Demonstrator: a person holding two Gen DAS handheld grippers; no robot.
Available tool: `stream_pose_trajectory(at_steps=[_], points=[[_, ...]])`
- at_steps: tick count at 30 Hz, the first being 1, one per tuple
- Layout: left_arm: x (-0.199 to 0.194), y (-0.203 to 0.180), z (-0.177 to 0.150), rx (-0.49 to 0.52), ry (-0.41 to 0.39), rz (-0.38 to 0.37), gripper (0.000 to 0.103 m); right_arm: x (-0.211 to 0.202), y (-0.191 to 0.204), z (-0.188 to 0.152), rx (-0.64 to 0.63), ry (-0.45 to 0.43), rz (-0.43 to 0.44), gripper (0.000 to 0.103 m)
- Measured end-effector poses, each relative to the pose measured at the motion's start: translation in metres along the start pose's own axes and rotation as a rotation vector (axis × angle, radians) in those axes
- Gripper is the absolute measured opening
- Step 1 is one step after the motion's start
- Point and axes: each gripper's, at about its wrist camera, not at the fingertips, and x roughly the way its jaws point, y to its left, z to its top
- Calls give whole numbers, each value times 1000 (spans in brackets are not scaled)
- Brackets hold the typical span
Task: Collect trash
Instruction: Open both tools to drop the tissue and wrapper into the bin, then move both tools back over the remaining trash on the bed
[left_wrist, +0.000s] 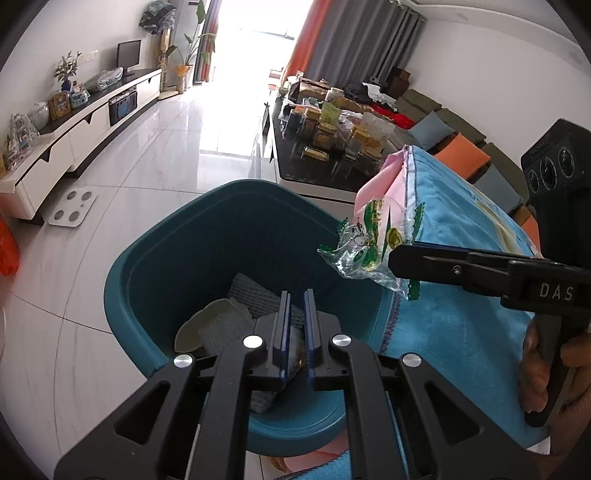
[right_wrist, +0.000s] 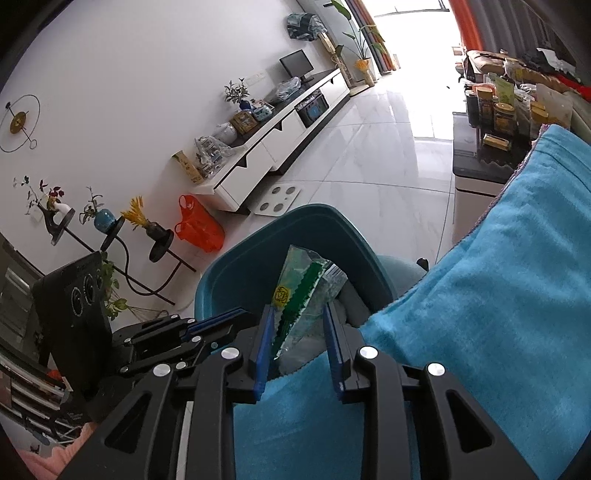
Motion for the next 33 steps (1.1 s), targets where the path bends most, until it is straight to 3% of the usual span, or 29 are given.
stream_pose_trajectory(at_steps=[3,7,14,24,25,33], points=[[-3,2,-1,-14,-11,3,6,1,-2,1,1,1,-2,26],[-8,7,-2,-28,-24,4,6,1,-3,3,-4,-2,0,34],[-19,9,-4,-39,-49,6,11,-1,-7,2,5,-12,9,34],[-42,-11,-9,-9,-108,-13,34,-26,-14,-10,2,-58,21,34],[-46,-14,-9,-5,-114,-22,38,-32,-14,-13,-2,-68,22,34],[-56,-58,-13,52,-129,-124,49,-99,-27,-46,-20,-185,-19,39]])
